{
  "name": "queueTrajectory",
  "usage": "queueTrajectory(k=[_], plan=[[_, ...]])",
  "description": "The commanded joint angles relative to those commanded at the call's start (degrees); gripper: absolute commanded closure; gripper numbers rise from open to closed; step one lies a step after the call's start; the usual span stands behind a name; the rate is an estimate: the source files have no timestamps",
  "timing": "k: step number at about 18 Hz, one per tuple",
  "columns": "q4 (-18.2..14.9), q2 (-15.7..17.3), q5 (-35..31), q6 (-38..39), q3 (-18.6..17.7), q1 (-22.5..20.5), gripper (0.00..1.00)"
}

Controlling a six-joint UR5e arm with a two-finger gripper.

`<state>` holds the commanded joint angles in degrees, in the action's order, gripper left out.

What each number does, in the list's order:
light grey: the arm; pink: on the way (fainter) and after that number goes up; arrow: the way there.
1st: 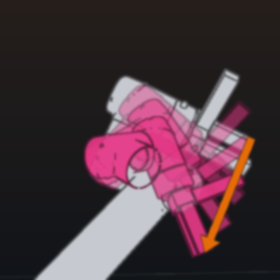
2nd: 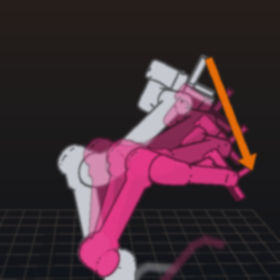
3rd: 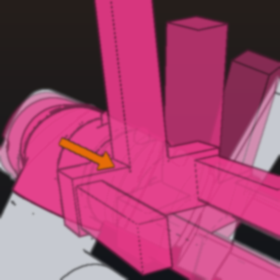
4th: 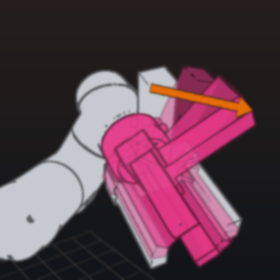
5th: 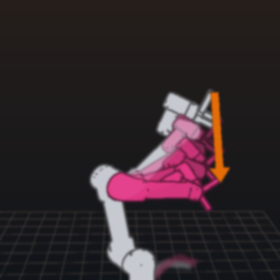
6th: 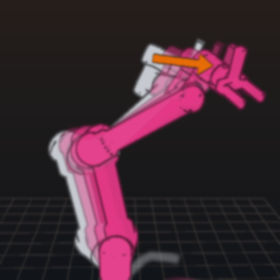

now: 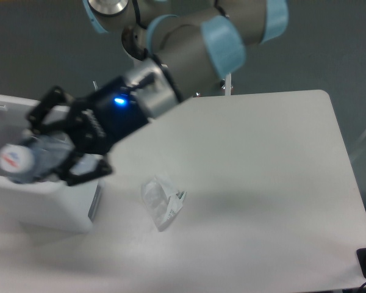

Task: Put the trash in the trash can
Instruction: 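Lift the bottle and carry it over the white trash bin, then open the gripper to drop the bottle into the bin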

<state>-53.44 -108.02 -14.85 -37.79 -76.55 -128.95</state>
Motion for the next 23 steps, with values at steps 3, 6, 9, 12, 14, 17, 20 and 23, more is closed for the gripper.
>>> queueTrajectory(k=[3,6,9,12,14,17,20,23], plan=[[0.09,1.75,-0.26,-0.61,-2.89,0.98,0.55],[0.53,2.99,-0.35,-2.54,-6.58,1.06,0.49],[0.53,3.08,-1.23,-6.05,-8.96,1.33,0.28],[0.53,3.08,-1.23,-8.17,-10.55,1.33,0.05],[0.53,3.43,-1.23,-8.0,-10.55,1.5,0.0],[0.35,3.87,-1.23,-7.65,-10.73,1.59,0.0],[0.18,3.69,-1.32,-6.08,-11.25,-3.56,0.0],[0.18,2.73,-1.23,1.66,-11.25,-10.87,0.0]])
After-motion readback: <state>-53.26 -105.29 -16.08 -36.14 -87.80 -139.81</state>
